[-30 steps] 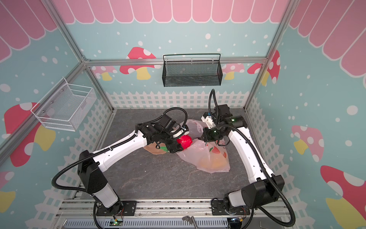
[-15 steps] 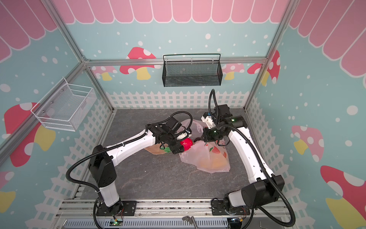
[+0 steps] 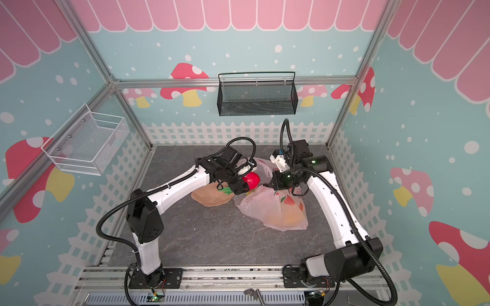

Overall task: Place the fruits into the plastic bag
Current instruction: 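Lower the dragon fruit into the bag and open the left gripper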

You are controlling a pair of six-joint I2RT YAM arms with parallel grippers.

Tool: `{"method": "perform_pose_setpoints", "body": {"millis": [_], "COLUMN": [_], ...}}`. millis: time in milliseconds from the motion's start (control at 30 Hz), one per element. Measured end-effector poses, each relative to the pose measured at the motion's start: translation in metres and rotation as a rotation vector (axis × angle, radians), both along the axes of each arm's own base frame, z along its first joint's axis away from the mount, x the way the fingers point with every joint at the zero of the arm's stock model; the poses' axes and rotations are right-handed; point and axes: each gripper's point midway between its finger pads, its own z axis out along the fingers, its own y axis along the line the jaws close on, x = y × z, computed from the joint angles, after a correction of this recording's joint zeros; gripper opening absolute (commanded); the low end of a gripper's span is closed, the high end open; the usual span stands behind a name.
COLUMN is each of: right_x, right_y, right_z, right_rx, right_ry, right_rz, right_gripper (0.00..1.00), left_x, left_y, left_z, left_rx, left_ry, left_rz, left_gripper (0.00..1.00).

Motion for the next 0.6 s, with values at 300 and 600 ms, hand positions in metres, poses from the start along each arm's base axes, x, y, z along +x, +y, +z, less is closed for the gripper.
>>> {"method": "perform_pose_setpoints", "body": {"millis": [300,600], "right_x": [-0.001,-0.002], "right_y": [0.001,0.002], "right_z": [0.000,0.002], "right_rx": [0.006,0.012], "right_ry": [0.002,-0.001], "right_rz": [0.004,0.006], "right_gripper": [0.00,0.00], "left_x": [0.016,0.031], "left_y": [-0.024,-0.044], "left_z": [-0.006,-0.009], "left_rx": [-0.062,-0.150], "left_ry": [0.046,0.109], "left_rz": [0.026,0.136], "left_gripper": [0.30,0.29]}}
